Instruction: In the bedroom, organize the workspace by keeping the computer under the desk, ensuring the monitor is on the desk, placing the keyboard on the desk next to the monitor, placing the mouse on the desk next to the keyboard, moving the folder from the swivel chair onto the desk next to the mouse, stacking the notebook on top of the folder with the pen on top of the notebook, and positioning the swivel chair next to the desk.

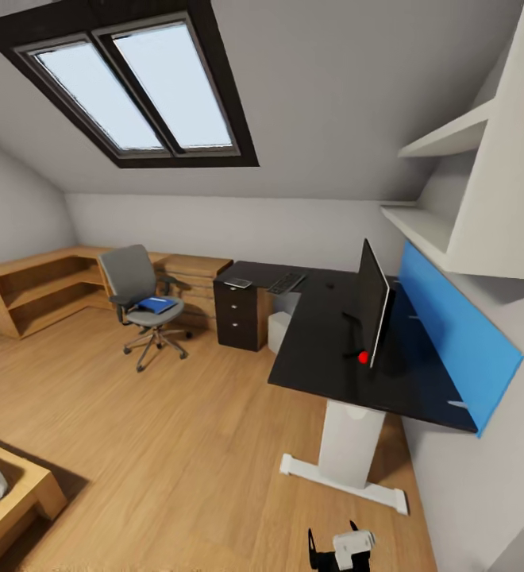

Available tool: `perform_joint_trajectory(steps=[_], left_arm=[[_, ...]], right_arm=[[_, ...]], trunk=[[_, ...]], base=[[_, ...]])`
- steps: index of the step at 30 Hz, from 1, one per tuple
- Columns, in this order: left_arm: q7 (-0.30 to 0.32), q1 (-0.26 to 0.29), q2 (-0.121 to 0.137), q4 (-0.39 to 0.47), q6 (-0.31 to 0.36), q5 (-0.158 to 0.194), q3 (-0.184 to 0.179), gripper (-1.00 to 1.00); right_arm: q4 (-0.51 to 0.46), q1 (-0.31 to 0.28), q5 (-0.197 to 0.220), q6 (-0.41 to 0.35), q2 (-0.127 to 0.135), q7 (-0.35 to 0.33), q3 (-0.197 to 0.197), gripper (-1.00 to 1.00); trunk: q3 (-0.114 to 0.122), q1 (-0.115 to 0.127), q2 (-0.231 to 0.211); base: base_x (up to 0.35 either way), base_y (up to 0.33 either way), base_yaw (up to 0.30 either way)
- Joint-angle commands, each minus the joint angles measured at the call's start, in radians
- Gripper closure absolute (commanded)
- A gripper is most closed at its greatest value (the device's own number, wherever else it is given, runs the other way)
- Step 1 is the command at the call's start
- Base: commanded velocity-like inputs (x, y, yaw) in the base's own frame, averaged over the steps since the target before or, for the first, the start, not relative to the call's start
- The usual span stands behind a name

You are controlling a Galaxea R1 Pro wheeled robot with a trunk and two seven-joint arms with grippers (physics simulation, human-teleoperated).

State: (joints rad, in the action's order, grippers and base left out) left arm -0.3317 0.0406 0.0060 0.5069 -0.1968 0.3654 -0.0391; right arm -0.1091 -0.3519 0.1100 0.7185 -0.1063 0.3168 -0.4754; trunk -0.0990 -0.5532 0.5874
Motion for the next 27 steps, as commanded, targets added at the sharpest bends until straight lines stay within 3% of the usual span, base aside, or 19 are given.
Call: perform_joint_trajectory(steps=[1, 6, 27], left_arm=[[-0.003, 0.001, -0.001, -0.012, -0.033, 0.007, -0.006, -1.00], [-0.003, 0.001, -0.003, -0.078, -0.089, 0.004, -0.010, -1.00], [-0.002, 0.001, -0.001, -0.080, -0.092, 0.003, -0.010, -1.00]], right_arm=[[0.003, -0.001, 0.010, 0.007, 0.000, 0.002, -0.009, -1.00], [0.024, 0.000, 0.010, 0.004, -0.004, -0.001, -0.010, -1.00], [0.061, 0.001, 0.005, 0.002, -0.009, -0.003, -0.014, -1.00]], trunk=[[-0.002, 0.000, 0.002], [-0.002, 0.000, 0.002], [-0.002, 0.000, 0.002]], base=[[0.000, 0.000, 0.279], [0.034, 0.115, 0.213], [0.111, 0.278, 0.007]])
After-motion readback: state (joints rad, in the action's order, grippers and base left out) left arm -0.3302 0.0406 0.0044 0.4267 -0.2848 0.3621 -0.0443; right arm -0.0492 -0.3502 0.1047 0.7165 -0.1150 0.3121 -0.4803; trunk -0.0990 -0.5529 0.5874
